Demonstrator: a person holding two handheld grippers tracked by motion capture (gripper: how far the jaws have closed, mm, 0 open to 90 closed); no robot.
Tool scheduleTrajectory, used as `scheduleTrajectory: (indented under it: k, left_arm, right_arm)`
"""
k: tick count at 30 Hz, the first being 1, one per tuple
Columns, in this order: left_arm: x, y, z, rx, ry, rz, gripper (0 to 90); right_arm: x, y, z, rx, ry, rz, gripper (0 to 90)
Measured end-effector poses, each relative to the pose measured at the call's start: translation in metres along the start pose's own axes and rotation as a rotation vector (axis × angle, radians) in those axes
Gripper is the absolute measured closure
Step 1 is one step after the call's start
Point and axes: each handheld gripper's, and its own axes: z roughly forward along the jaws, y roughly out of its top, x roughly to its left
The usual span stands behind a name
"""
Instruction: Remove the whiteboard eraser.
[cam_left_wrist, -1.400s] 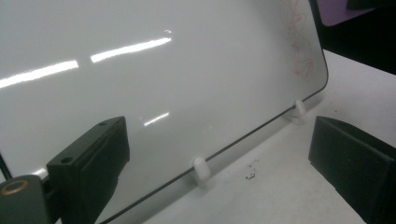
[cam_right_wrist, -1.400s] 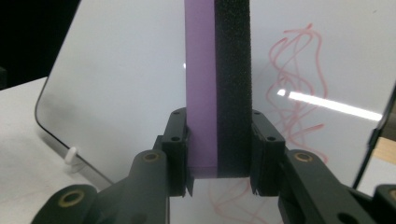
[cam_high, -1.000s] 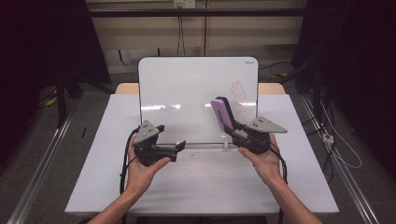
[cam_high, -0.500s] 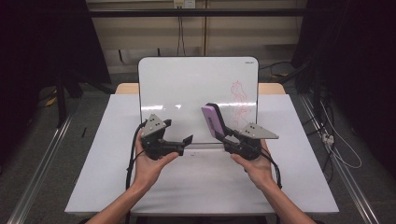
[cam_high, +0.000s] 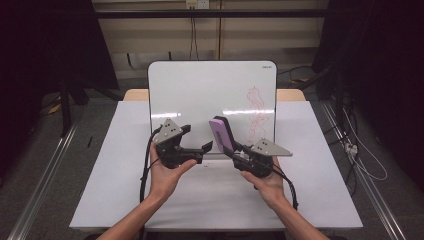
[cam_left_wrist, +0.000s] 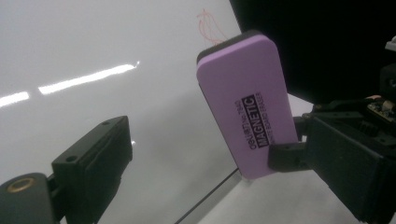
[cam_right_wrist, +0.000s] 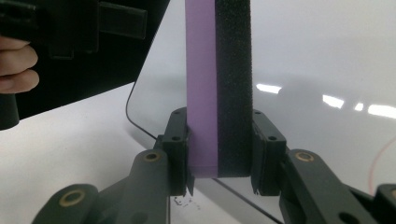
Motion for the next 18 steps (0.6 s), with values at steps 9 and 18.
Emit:
scheduleTrajectory:
  k: [9,18]
  left_arm:
    - [0.004,-0.01,0.0,0.012,-0.025,-0.05,11.5]
    - [-0.002,-0.015,0.002,-0.023,-0.045,-0.08,15.2]
  right_arm:
    - [0.006,-0.008,0.004,-0.034,0.031,0.048,64.6]
    - [0.011,-0.013,0.007,-0.056,0.058,0.071,64.7]
